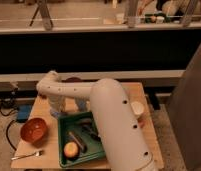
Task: Wipe table surface with sponge
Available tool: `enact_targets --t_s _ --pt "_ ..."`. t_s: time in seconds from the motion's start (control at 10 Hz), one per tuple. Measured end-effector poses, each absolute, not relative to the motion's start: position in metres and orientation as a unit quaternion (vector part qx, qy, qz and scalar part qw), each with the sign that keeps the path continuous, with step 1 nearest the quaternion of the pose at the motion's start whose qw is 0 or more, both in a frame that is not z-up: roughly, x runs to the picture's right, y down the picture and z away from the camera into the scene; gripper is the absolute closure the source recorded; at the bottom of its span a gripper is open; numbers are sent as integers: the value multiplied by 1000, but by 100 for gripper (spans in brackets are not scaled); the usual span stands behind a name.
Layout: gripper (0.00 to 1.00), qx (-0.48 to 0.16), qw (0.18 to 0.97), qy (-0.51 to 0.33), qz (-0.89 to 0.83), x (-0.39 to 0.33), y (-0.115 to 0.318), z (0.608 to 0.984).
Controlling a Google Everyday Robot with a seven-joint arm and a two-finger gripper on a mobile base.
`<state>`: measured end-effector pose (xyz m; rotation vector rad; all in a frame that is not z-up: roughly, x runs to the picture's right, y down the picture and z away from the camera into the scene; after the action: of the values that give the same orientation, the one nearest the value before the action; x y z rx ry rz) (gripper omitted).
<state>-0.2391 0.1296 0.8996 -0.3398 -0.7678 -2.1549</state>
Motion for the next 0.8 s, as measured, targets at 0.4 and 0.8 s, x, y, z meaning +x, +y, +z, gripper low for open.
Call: enact_targets --t_s 0.4,0.8 --pt "92 -149 432 -294 -839 -227 120 913" --pt "92 -166 469 -272 -824 -201 82 944"
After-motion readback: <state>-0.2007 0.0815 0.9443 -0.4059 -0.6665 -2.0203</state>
